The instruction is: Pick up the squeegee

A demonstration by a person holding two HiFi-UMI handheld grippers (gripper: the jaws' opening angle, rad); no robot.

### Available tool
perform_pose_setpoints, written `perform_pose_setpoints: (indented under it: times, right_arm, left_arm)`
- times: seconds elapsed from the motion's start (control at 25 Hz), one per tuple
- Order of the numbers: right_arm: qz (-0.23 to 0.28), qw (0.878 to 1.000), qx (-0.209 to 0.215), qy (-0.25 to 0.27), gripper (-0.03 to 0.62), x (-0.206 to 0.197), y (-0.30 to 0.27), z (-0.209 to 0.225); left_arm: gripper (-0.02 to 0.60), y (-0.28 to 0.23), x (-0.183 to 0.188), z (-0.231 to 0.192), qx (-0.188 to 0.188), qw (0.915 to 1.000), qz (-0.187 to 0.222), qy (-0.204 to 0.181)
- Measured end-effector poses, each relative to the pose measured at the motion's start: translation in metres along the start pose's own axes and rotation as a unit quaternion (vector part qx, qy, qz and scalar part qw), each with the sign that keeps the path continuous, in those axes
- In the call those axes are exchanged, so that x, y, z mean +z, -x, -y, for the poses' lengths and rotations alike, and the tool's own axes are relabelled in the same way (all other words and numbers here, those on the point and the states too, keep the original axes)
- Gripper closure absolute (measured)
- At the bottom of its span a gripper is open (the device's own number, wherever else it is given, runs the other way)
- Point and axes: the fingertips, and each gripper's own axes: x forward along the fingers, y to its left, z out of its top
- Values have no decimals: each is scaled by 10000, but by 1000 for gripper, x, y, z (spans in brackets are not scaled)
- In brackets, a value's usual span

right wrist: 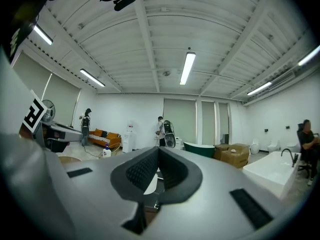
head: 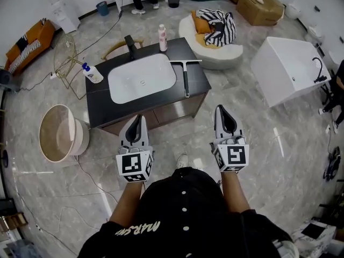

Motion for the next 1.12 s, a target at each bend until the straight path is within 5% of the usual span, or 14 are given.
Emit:
perform_pose_setpoints:
  times: [0.56,1.12]
  right_arm:
    - [-212,9992,324,-46,597,-18,-75,37]
    - [-331,9993,135,104,597,-25,-168,47]
  left_arm:
    - [560,-69,0,-4,277,9993,-261,-9]
    - [560,-173,4,-47,-42,9999,-153,45]
